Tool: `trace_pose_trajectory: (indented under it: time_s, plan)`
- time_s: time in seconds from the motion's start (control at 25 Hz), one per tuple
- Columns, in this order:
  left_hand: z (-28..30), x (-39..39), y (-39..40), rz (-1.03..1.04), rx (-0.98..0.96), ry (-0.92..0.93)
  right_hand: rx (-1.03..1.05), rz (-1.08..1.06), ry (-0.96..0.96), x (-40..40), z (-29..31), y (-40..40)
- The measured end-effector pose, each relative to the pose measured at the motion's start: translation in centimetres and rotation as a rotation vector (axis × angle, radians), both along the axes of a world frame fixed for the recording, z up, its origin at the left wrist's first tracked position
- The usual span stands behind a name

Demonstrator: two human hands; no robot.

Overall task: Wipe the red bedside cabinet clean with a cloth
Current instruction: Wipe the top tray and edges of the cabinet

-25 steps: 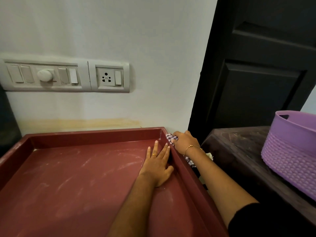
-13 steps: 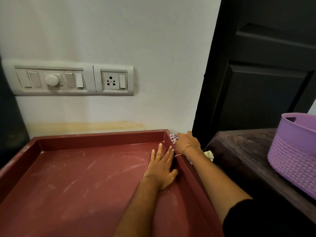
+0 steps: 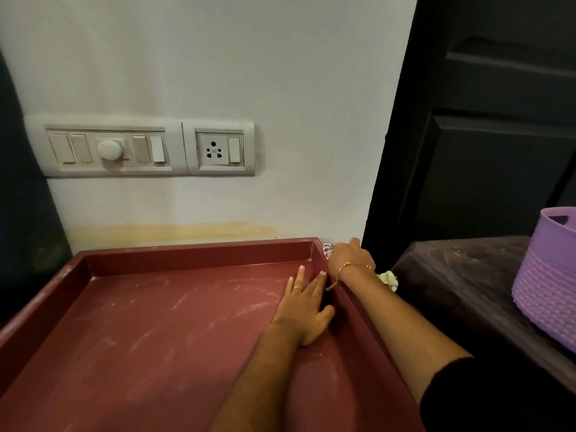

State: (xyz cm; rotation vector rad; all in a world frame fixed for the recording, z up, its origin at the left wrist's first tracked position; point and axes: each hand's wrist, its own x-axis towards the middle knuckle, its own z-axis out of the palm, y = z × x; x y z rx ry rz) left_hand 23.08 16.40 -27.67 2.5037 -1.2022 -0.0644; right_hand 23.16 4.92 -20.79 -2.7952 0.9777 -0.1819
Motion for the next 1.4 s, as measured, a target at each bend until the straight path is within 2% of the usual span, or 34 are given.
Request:
trace_pose_trajectory:
  time_s: [0.12,0.2,0.44,0.48,0.56,0.64,0.8,0.88,1.0,1.2,1.32,1.4]
  plan:
    - [0.7,1.2,0.0,0.046,0.011,0.011,-0.195,0.219,-0.013,-0.1,0.4,-0.3]
    - [1.0,2.3,-0.1,0.075,0.031,-0.010,-0.185,0.303,-0.004,-0.1,0.5,-0.6]
    - [0.5,4.6,-0.4,0.067,0.110,-0.110,0.067,0.055,0.099,2.5,-0.5,-2.9]
    - [0.4,5.0,-0.3,0.073,0.107,-0.114,0.097,0.038,0.059,2.6,-1.2,-3.1]
    - [0.4,5.8,-0.2,0.097,0.087,-0.114,0.112,0.047,-0.149,2.6,-2.3,-3.3]
    - [0.1,6.2,-0.4,0.105,0.089,-0.126,0.008,0.143,-0.269,2.8,-2.3,-3.1]
    - [0.0,6.1,-0.7,0.083,0.166,-0.149,-0.215,0.374,-0.078,3.4,-1.0,-3.9]
    - [-0.1,6.0,-0.7,0.090,0.184,-0.151,-0.235,0.333,0.009,4.2,-0.5,-3.9]
    - [0.0,6.0,-0.5,0.105,0.176,-0.155,-0.210,0.148,0.078,5.6,0.4,-2.5]
    - [0.0,5.9,-0.4,0.111,0.171,-0.183,-0.366,0.293,0.028,4.9,0.4,-1.9]
    - [-0.1,5.9,-0.4,0.125,0.161,-0.196,-0.421,0.199,0.100,5.2,1.1,-0.9]
    - [-0.1,5.8,-0.4,0.139,0.146,-0.218,-0.446,0.110,0.077,5.4,1.6,0.3]
